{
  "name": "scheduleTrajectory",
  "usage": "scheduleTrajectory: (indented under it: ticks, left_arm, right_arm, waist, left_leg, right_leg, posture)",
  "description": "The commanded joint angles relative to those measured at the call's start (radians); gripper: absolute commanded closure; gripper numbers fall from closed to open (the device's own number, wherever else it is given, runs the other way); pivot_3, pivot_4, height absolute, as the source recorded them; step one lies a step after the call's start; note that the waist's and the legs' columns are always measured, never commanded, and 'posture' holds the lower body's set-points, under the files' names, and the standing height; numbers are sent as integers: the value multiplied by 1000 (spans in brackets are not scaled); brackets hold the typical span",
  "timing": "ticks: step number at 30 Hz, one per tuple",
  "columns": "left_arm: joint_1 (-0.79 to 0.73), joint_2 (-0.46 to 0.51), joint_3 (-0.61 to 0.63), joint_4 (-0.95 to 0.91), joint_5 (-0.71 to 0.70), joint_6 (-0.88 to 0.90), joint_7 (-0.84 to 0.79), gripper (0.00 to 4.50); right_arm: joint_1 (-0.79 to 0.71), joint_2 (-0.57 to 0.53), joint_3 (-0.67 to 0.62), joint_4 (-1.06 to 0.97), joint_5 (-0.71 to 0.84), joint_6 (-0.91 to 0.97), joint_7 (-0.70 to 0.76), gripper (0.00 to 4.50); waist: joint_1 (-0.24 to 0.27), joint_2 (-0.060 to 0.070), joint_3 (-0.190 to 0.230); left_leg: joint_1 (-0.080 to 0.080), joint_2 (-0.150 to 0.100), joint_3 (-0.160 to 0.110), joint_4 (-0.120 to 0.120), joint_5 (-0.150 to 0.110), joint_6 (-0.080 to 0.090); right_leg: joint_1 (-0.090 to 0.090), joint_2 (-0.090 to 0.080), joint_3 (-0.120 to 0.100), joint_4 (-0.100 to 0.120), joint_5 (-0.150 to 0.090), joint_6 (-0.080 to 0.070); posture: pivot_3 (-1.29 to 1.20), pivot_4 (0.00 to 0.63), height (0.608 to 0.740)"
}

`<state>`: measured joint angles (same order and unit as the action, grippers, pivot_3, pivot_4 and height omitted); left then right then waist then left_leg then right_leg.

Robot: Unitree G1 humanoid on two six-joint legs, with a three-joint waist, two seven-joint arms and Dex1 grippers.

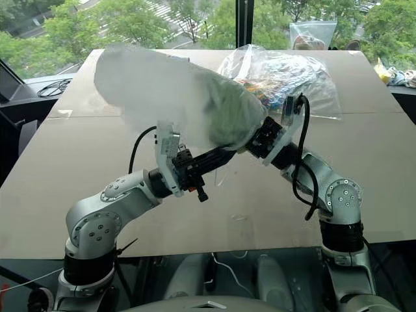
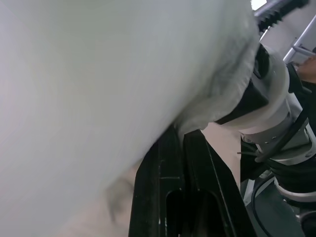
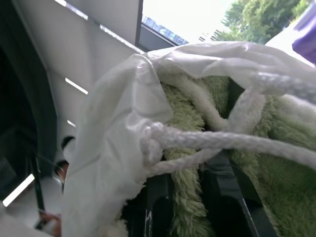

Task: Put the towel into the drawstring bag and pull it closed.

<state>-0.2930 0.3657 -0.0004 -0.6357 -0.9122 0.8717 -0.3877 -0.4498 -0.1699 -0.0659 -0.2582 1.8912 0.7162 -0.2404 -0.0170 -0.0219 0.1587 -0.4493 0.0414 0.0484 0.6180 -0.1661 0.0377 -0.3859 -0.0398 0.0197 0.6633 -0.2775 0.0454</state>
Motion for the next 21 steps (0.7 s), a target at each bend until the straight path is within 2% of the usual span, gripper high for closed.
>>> scheduleTrajectory:
  ticks: [1,4,9,14,19,21]
  left_arm:
    - [-4,27,-41,16,101,-55,-6,4500]
    - [-26,35,-99,74,230,-128,-6,4500]
    - [-69,16,-173,181,412,-279,-12,4500]
    - [-90,-34,-218,257,533,-388,1,4500]
    - [-121,-139,-180,274,536,-412,32,4500]
    - [-133,-166,-158,272,521,-400,36,4500]
  right_arm:
    - [-46,135,-67,24,81,-84,-243,4477]
    - [-83,241,-122,52,81,-156,-417,4477]
    - [-143,306,-147,71,48,-322,-620,4477]
    - [-187,368,-157,51,-27,-454,-707,4477]
    - [-184,370,-127,47,-112,-510,-763,4477]
    - [-176,364,-122,53,-136,-513,-766,3447]
  waist:
    - [1,1,0]
    - [4,1,0]
    - [4,1,0]
    - [2,1,0]
    - [1,1,0]
    - [0,1,0]
  left_leg:
    - [0,0,0,0,0,0]
    - [-1,0,0,0,0,0]
    - [-3,-1,2,0,0,0]
    - [-3,0,1,-2,0,0]
    - [-11,0,2,-2,0,0]
    - [-12,0,2,-1,0,0]
  right_leg:
    - [0,3,1,0,0,0]
    - [-1,4,1,0,0,0]
    - [-2,2,0,-1,0,0]
    - [-3,1,1,-1,0,0]
    - [-12,3,2,1,0,1]
    - [-12,3,2,1,0,1]
  posture:
    - [0,150,740]
    - [0,150,740]
    - [0,150,740]
    - [0,150,740]
    - [0,150,740]
    - [0,150,740]
